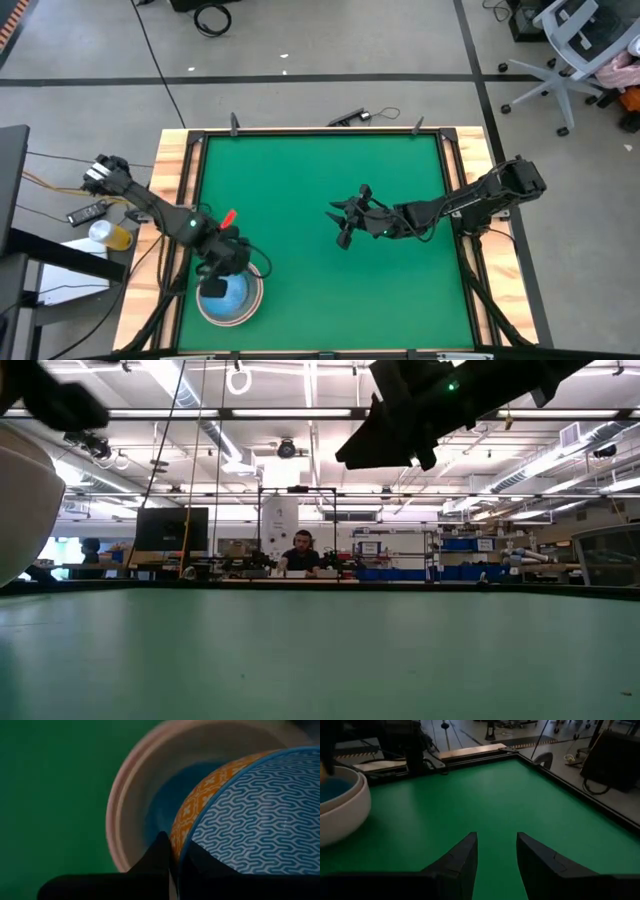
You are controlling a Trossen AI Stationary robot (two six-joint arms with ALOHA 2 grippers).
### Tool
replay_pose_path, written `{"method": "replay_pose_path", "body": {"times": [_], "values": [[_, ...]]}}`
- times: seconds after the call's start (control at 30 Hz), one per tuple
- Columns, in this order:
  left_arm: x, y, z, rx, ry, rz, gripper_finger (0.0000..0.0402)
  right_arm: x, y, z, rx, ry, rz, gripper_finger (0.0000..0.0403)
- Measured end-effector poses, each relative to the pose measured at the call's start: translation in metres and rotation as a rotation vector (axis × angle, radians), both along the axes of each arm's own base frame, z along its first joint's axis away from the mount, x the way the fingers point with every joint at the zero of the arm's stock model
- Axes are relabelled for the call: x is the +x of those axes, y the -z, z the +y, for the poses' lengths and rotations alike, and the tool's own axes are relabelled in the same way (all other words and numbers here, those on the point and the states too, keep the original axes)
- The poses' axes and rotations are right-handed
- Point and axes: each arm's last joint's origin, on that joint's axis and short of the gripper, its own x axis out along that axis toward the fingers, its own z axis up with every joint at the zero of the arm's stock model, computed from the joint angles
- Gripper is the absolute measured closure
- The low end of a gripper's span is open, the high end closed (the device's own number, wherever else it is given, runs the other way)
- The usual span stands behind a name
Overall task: Nest bowls inside each other
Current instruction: Stack the blue patterned bowl on top of the blue bowl
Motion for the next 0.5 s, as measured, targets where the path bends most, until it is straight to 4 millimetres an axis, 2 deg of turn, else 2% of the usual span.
{"method": "replay_pose_path", "body": {"times": [0.1,0.2,0.3,0.5], "values": [[-0.004,0.020,0.000,0.049,-0.090,0.045,0.0381,0.000,0.000,-0.002,0.002,0.005,-0.003,0.0263],[-0.004,0.033,0.003,0.038,-0.166,0.062,0.0361,0.001,0.000,-0.004,0.007,0.013,-0.007,0.0263],[-0.004,0.037,0.005,0.013,-0.180,0.089,0.0319,0.001,0.000,-0.005,0.014,0.021,-0.010,0.0263],[-0.003,0.032,0.005,-0.013,-0.168,0.087,0.0204,0.001,0.000,-0.008,0.019,0.031,-0.012,0.0263]]}}
